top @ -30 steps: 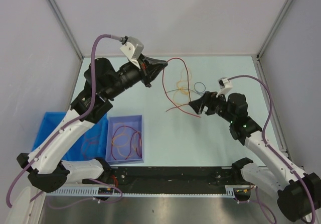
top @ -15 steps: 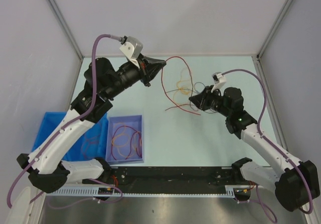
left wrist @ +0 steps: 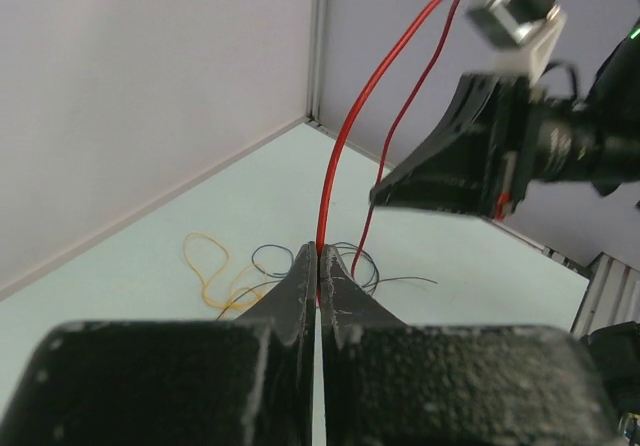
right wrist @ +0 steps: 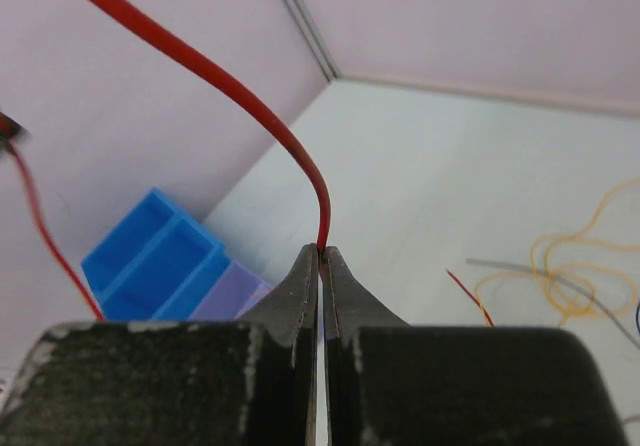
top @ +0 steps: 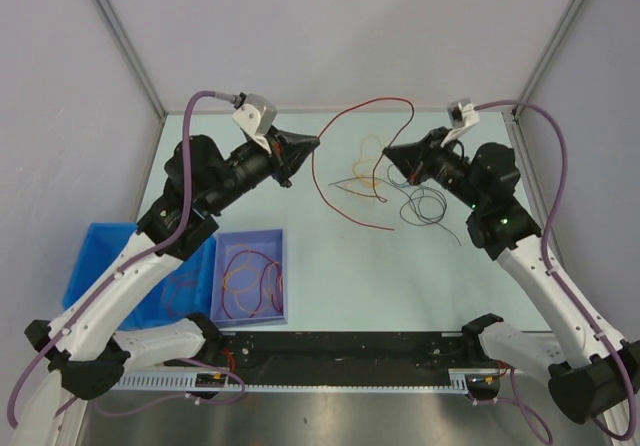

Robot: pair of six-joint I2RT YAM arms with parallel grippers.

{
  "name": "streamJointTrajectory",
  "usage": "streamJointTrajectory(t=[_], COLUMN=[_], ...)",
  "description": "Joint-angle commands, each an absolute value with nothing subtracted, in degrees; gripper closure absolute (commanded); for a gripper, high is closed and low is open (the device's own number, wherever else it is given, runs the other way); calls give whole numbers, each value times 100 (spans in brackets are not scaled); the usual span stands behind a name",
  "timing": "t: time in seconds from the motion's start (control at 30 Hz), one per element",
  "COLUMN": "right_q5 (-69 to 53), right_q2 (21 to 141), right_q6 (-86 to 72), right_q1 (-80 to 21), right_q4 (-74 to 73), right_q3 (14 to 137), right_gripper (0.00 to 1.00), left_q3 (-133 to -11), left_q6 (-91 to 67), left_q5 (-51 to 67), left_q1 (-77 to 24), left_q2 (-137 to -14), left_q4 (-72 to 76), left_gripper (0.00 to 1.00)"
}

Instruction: Untangle the cables

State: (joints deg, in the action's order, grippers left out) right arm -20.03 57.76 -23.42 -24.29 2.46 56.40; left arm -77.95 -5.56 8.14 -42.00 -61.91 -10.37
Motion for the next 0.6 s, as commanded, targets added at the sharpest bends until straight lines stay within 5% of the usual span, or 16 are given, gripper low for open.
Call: streamJointTrajectory(t=[0.0,0.33,0.57], right_q5=[-2249,-3559,-4279], right_q2=[5721,6283,6670], right_q6=[-2504,-3946,-4929], right_q1=[-2242,-2022,-1916], right_q4=[80,97,654], right_q3=[6922,8647,9167], right_gripper=[100,100,100], left_q3=[-7332,-5522,-5353], left_q6=[-615,-835,-1045], left_q5=[581,141,271], left_q1=[-4140,-4113,-4139], left_q2=[-5836,-6266,-8014], left_q4=[-712,261,693], left_gripper=[100,100,100])
